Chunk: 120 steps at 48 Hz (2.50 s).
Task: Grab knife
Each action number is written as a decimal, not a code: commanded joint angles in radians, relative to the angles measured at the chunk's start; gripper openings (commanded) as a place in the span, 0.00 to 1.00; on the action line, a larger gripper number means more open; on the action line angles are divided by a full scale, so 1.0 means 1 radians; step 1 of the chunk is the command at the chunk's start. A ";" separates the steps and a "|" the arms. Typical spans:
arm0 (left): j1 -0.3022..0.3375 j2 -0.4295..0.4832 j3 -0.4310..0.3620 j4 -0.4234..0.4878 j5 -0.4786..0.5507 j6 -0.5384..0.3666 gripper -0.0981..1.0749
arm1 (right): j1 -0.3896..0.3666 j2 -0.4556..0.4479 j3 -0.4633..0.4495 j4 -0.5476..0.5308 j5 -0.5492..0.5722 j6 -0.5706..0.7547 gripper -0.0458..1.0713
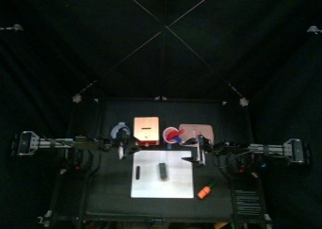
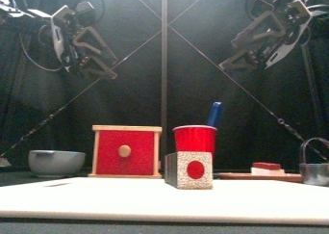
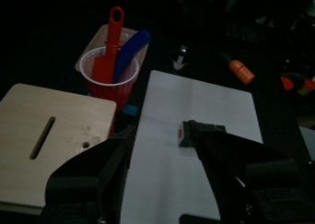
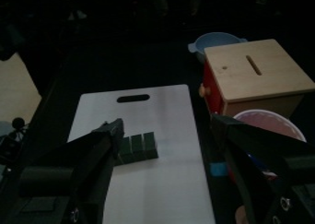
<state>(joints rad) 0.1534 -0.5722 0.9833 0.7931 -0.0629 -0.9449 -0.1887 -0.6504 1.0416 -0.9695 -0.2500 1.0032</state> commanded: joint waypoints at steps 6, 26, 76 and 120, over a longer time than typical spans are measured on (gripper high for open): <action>0.014 -0.014 -0.021 0.000 -0.044 0.002 0.82 | -0.032 -0.005 -0.044 0.067 -0.006 -0.006 0.97; 0.058 -0.018 -0.018 -0.032 -0.143 0.002 0.82 | -0.048 -0.012 -0.063 -0.080 0.071 -0.002 0.97; 0.112 -0.018 -0.035 -0.064 -0.150 0.003 0.82 | 0.005 -0.002 -0.301 0.396 0.865 -0.853 0.97; 0.161 -0.018 -0.017 -0.097 -0.153 0.000 0.82 | -0.021 0.196 -0.256 0.183 0.738 -1.115 0.97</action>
<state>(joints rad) 0.3068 -0.5890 0.9771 0.7041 -0.2071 -0.9465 -0.2132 -0.4602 0.8145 -0.7409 0.5047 -0.1104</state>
